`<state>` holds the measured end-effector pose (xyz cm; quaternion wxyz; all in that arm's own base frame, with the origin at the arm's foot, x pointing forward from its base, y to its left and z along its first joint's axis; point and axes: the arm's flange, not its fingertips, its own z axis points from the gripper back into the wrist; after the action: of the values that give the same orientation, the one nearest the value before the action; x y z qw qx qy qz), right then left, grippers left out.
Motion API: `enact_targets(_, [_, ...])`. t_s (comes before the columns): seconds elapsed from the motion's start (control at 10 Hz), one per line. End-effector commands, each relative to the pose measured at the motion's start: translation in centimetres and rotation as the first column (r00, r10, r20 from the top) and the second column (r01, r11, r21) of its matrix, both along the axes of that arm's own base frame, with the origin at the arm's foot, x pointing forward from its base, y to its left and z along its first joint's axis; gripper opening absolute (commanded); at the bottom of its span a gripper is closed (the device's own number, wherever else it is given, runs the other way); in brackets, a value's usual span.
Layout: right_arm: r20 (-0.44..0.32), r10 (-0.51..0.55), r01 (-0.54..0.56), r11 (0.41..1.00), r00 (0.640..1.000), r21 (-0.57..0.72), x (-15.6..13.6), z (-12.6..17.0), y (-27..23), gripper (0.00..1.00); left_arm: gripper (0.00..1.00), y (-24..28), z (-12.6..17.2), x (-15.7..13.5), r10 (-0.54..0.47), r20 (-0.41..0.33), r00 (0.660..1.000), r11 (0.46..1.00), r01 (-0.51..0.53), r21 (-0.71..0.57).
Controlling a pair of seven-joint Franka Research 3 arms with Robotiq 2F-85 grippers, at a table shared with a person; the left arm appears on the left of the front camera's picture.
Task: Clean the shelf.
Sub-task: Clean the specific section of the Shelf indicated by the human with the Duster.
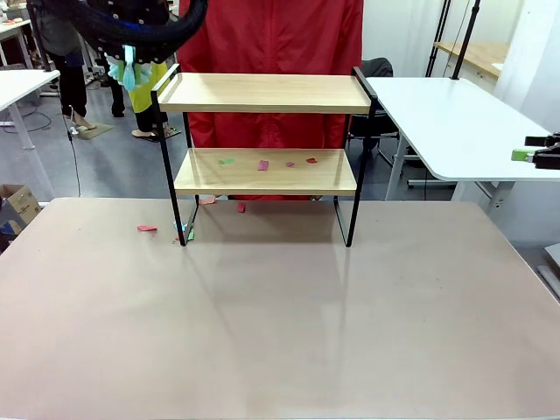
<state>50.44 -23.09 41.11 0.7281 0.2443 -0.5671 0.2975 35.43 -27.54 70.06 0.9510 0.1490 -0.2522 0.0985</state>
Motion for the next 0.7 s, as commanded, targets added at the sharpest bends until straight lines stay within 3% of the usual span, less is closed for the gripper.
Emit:
enact_targets(0.0, [-0.015, -0.017, 0.017, 1.000, 1.000, -0.007, 0.1, 0.4, 0.4, 1.00, 0.13, 1.1, -0.5, -0.8, -0.014, 0.050, 0.999, 0.998, 0.017, -0.052])
enact_targets(0.3, [-0.015, -0.017, 0.017, 1.000, 1.000, -0.007, 0.1, 0.4, 0.4, 1.00, 0.13, 4.5, 0.0, -1.8, -0.095, 0.056, 0.994, 0.973, 0.105, -0.207])
enact_targets(0.6, [-0.015, -0.017, 0.017, 1.000, 1.000, -0.007, 0.1, 0.4, 0.4, 1.00, 0.13, 9.5, 0.9, -4.3, -0.268, 0.089, 0.959, 0.885, 0.282, -0.370])
